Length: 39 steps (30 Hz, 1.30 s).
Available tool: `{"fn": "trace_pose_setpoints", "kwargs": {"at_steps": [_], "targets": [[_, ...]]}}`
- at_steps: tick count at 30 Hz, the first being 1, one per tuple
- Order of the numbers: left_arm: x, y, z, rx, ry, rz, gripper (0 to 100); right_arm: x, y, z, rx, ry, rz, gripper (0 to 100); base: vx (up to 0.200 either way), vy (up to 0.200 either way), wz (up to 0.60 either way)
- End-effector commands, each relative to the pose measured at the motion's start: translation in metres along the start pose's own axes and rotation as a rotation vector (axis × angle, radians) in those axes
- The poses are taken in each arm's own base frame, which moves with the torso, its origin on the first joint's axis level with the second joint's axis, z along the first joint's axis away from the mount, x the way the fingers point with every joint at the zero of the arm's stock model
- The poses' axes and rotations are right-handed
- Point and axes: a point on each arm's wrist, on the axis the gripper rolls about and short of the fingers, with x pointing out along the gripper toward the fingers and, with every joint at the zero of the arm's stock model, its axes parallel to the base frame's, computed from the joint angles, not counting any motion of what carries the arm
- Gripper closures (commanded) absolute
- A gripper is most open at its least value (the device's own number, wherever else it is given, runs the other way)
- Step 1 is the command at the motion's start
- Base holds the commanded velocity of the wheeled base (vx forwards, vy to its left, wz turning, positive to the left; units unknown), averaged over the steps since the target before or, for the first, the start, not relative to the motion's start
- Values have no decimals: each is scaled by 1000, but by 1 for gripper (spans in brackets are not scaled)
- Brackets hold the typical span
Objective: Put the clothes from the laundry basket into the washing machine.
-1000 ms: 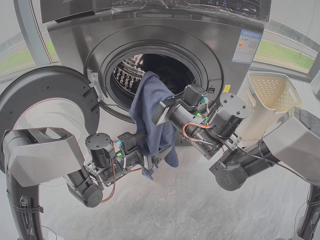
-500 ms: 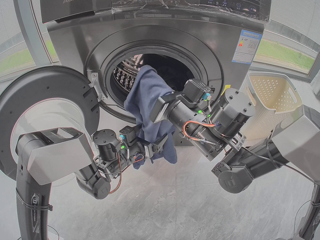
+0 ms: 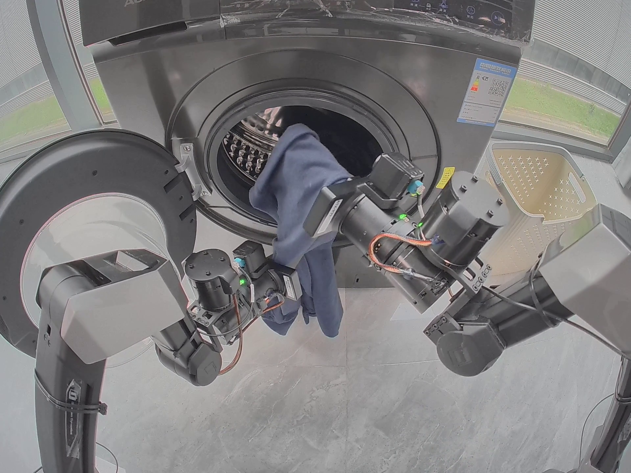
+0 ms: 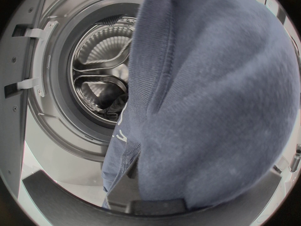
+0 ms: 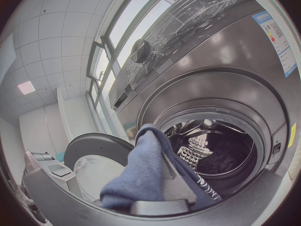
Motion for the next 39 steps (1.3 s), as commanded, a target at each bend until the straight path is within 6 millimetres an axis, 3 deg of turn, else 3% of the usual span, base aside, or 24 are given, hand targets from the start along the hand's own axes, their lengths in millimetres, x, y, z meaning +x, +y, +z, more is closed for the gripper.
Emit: {"fn": "trace_pose_setpoints", "kwargs": {"at_steps": [1,6,8,14,24,34,38,39], "targets": [[-5,0,23,-17,-47,6,100,-2,-21,3,-13,-3,-54,100,0,0,0],[-27,-3,57,-45,-77,5,100,-9,-56,2,-42,11,-150,100,0,0,0],[-37,-6,69,-47,-89,3,100,-14,-62,-2,-45,33,-166,100,0,0,0],[-65,-14,105,-82,-139,-18,100,-25,-66,-14,-46,86,-182,100,0,0,0],[-80,-24,149,-78,-266,-43,100,-42,-60,-45,-36,211,-172,100,0,0,0],[-82,-30,155,-80,-288,-55,100,-49,-40,-71,-33,272,-118,100,0,0,0],[-82,-30,156,-82,-288,-54,100,-48,-37,-71,-31,266,-106,100,0,0,0],[-82,-30,156,-82,-288,-54,100,-48,-37,-71,-31,266,-106,0,0,0,0]]}}
